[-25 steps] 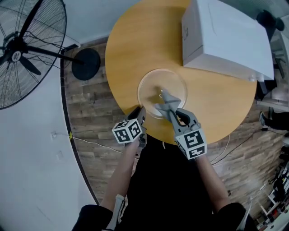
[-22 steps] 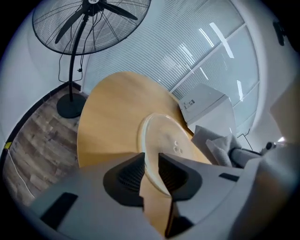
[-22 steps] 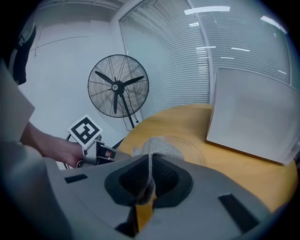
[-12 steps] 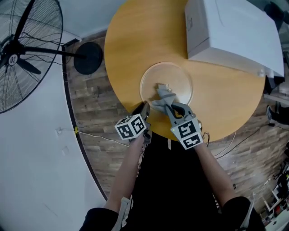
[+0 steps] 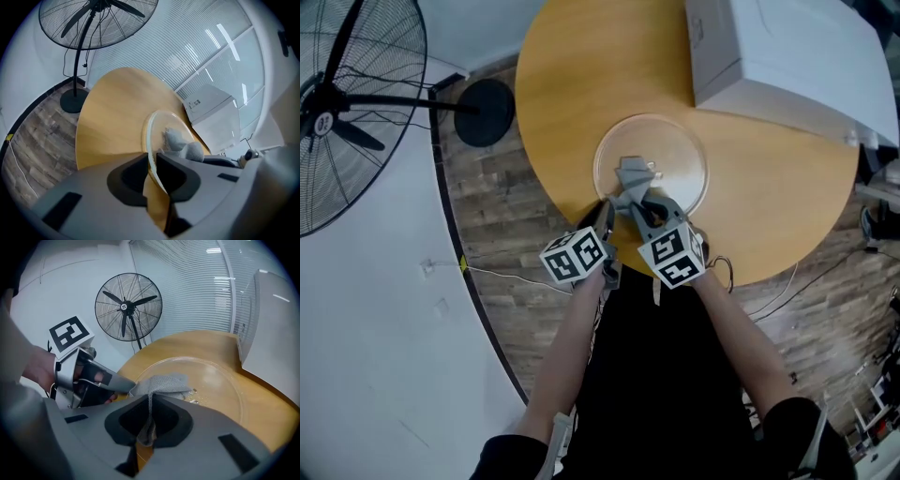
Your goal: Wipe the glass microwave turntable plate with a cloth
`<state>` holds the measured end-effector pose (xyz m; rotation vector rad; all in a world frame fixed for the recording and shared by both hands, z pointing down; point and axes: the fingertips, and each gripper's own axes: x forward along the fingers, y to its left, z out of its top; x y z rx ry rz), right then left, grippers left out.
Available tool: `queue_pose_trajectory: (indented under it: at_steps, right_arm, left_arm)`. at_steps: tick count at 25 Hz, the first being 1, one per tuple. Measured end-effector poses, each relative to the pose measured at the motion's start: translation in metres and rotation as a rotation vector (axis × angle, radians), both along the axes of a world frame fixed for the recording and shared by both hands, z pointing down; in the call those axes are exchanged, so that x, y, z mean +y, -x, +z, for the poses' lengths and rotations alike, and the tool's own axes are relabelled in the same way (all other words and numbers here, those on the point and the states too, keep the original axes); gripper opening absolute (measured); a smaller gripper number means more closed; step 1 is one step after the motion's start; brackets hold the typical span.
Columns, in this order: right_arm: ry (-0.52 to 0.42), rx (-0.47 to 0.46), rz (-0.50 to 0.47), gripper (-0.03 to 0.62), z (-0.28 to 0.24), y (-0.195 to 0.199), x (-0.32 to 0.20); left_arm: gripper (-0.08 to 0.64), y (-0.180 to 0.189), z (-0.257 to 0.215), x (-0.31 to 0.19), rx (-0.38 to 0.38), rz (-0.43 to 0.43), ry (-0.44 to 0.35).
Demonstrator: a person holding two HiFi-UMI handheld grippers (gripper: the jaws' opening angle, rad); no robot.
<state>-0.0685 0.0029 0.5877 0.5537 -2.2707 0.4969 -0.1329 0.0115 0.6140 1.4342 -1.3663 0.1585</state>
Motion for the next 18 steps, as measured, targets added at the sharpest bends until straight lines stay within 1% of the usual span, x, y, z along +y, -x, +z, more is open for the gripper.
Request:
queue_pose_trajectory:
  at_steps: [4,8,14,18]
  right_arm:
    - [0.014,0.011,0.003,0.021,0.008,0.007,0.005]
    - [0.026,0.044,-0.016,0.021,0.015,0.011,0.013]
    - [-0.001,0.112,-0.077,0.021,0.023,0.015,0.019]
    - [0.025,0.136,-0.121,0.021,0.026,0.011,0.026]
  left_arm:
    - [0.048,0.001,0.0,-0.001,0.0,-0.002,-0.013]
    - [0.048,0.001,0.0,0.0,-0.013,-0.001,-0.018]
    - [0.048,0.001,0.0,0.0,-0.035,0.028,0.0]
    - [0.046,0.002,0.0,0.0,-0.036,0.023,0.005]
